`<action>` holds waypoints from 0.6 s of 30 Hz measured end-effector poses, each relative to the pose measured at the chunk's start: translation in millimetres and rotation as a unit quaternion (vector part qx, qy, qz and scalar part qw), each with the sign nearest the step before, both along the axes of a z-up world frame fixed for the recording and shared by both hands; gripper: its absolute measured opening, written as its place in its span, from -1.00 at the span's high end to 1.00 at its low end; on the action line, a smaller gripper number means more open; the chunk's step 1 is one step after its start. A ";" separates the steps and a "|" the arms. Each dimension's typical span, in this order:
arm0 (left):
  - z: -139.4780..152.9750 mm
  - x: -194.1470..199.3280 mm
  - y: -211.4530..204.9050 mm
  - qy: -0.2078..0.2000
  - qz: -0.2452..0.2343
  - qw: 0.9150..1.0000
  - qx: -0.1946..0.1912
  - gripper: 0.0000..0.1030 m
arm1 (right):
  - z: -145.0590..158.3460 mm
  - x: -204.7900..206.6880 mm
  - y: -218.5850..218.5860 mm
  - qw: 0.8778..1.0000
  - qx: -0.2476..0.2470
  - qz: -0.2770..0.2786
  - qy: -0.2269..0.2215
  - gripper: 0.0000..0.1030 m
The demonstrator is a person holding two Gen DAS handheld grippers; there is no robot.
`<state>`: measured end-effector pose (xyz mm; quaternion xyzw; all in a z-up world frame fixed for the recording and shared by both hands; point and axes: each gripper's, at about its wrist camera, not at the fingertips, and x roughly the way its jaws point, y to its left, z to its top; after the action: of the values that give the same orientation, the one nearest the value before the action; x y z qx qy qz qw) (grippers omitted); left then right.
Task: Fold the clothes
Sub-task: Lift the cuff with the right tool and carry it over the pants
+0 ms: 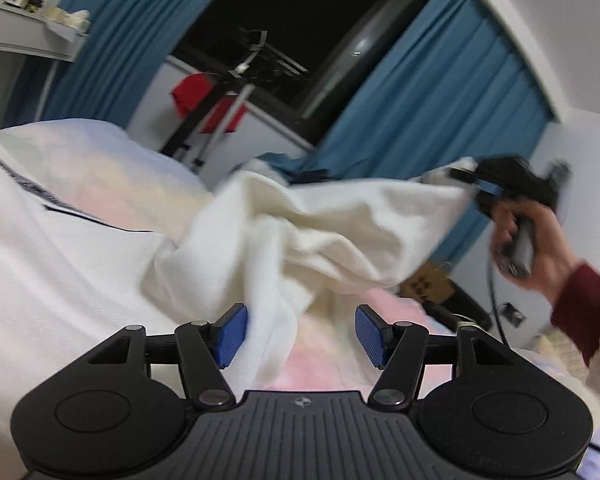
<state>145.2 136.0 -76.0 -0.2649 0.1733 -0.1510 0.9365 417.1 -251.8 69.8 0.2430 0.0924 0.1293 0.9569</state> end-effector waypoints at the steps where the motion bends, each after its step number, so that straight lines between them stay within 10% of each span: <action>1: 1.5 0.1 -4.7 -0.002 -0.006 1.000 0.011 -0.21 | -2.5 -17.6 -21.1 1.000 -0.004 -0.015 -0.006 0.88; 6: 3.3 0.6 -42.9 0.011 -0.035 0.995 0.096 -0.22 | -74.9 -82.7 -126.6 0.992 0.024 -0.096 0.083 0.87; 11: -6.6 4.4 -79.9 0.036 -0.036 0.979 0.199 -0.22 | -197.6 -124.5 -221.2 0.950 0.159 -0.152 0.223 0.87; 18: -18.0 15.5 -118.2 0.043 -0.006 0.949 0.312 -0.22 | -258.6 -133.7 -249.2 0.920 0.265 -0.127 0.261 0.81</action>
<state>160.7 17.9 -94.0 0.0349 0.2534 -0.0834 0.9631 283.5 -500.9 -188.8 0.5227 0.2692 -0.0418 0.8078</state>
